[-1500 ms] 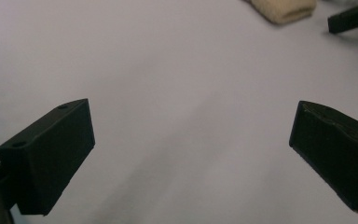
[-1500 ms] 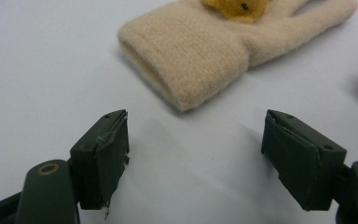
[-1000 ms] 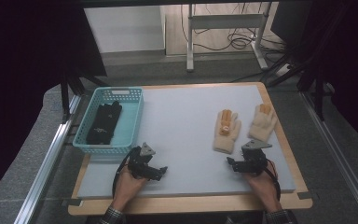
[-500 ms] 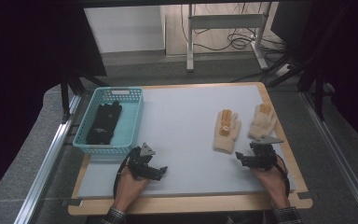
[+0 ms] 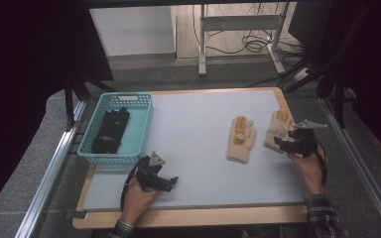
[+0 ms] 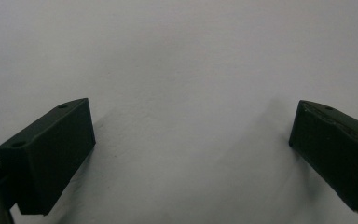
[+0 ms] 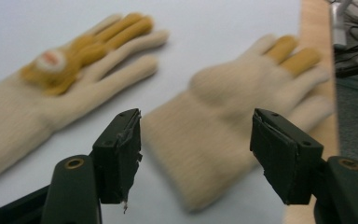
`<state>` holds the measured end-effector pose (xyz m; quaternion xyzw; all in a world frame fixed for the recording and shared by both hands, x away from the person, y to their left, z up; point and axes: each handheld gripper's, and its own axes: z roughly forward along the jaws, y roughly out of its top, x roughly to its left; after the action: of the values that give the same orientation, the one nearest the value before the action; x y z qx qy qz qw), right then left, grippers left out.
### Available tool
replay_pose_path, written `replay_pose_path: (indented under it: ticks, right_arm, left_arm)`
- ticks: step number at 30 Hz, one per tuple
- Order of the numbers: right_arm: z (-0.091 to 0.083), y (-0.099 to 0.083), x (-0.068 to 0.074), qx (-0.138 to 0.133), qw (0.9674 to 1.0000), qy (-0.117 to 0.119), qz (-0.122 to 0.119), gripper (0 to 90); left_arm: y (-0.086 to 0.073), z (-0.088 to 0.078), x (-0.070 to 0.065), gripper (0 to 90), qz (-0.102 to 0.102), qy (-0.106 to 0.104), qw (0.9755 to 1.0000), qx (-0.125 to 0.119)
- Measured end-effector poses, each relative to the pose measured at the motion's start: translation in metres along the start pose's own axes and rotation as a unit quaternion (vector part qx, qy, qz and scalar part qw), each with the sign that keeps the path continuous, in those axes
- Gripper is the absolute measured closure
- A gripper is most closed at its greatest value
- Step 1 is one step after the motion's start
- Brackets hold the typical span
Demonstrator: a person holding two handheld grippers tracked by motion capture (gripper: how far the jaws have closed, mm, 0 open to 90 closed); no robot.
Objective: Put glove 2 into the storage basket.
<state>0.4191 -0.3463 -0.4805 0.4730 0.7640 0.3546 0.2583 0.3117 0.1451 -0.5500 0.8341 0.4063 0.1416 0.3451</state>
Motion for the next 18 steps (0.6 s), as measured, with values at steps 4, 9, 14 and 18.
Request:
replay_pose_path:
  ticks: [4,9,14,18]
  right_arm:
    - [0.005,0.008,-0.01,-0.002,1.0,-0.006,0.003,34.0]
    - [0.022,0.017,-0.021,0.003,0.9999,-0.013,0.004,33.3]
    - [0.043,0.019,-0.026,0.012,0.9998,-0.013,0.01,29.1]
    - [0.058,0.017,-0.028,0.021,0.9996,-0.017,0.006,24.3]
  left_arm:
    - [0.0,0.0,0.0,0.4,0.0,0.0,1.0,0.0]
    - [0.0,0.0,0.0,0.4,0.0,0.0,1.0,0.0]
    - [0.0,0.0,0.0,0.4,0.0,0.0,1.0,0.0]
    - [0.0,0.0,0.0,0.4,0.0,0.0,1.0,0.0]
